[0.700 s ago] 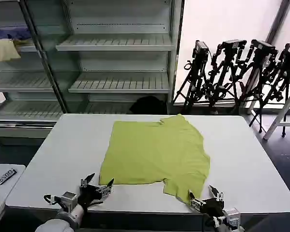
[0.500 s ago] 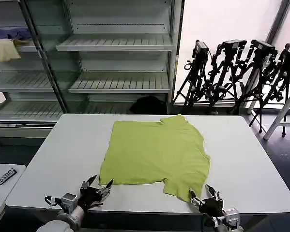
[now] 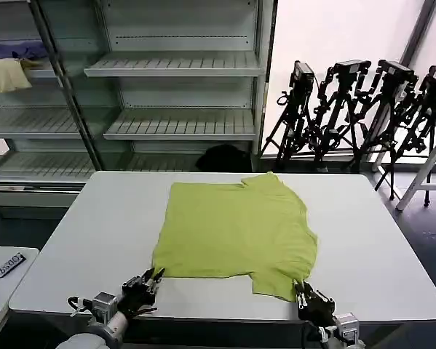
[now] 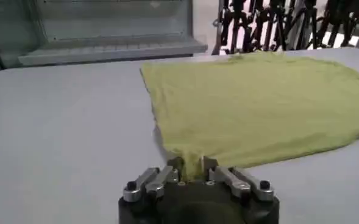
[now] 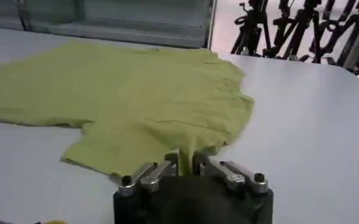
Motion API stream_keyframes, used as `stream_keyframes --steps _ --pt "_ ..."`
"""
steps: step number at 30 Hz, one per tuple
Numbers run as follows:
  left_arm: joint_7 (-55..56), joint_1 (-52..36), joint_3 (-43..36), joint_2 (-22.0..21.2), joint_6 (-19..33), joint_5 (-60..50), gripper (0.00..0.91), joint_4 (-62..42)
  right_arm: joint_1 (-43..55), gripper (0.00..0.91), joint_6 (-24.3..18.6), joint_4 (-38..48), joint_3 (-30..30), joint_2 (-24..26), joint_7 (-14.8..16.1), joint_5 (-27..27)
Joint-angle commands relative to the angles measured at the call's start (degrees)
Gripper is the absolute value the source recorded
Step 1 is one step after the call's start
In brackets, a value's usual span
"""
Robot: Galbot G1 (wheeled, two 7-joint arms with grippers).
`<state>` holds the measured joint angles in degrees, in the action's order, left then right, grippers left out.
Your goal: Fold and organize the clothes.
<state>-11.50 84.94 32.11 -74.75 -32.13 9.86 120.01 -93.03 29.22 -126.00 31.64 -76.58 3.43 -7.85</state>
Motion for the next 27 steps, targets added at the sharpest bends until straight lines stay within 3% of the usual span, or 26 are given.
stream_keyframes --steps 1,8,16,21,27 --pt "0.3 0.1 0.7 0.0 0.5 0.9 0.000 1.1 0.0 0.000 -2.6 -0.3 0.2 -0.1 -1.1 -1.7" --pt "0.1 -1.6 1.5 -0.1 0.6 2.3 0.000 1.9 1.9 0.000 -3.9 -2.3 0.7 -1.6 -3.1 -3.9" --pt "-0.7 -7.0 1.6 -0.9 -0.5 3.2 0.000 -0.3 10.9 0.000 0.6 -0.4 1.3 -4.2 -2.5 -2.2" --pt "-0.6 -12.0 1.1 -2.3 -0.9 1.8 0.000 -3.5 18.5 0.000 1.5 4.4 1.2 -5.8 0.4 2.4" --pt "0.5 -16.6 0.2 -3.7 -1.0 -0.1 0.000 -7.1 24.2 0.000 2.6 9.4 0.3 -6.9 2.0 4.2"
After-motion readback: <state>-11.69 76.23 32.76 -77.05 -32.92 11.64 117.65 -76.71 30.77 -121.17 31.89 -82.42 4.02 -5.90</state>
